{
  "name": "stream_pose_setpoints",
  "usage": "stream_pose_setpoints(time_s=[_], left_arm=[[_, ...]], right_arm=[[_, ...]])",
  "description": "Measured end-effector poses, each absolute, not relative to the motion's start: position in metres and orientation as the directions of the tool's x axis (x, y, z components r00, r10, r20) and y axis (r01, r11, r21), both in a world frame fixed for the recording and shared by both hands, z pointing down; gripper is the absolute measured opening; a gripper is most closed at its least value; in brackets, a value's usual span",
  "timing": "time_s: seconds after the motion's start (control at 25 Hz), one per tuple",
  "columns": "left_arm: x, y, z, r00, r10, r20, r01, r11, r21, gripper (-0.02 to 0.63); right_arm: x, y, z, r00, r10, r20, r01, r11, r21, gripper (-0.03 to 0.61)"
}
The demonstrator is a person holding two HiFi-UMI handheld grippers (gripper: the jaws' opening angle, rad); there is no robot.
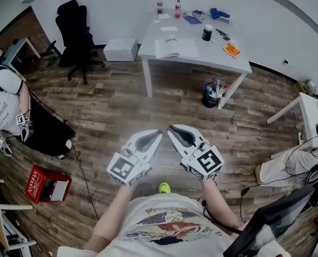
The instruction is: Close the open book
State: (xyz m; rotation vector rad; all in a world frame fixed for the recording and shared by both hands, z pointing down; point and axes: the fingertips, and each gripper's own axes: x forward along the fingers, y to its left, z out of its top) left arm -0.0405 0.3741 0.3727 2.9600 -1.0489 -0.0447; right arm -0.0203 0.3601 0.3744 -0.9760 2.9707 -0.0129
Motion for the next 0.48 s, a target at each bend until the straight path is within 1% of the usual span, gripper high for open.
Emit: stream_pose_setpoints(time_s=[0.48], left_arm=[[-0.026,0.316,0.381,0.786,-0.619,-0.006,-0.618,-0.786,0.021,0.014]], right_arm=[[-0.011,0.306,0.383,-0.813,-0.583,0.007,-0.583,0.813,-0.019,0.031]])
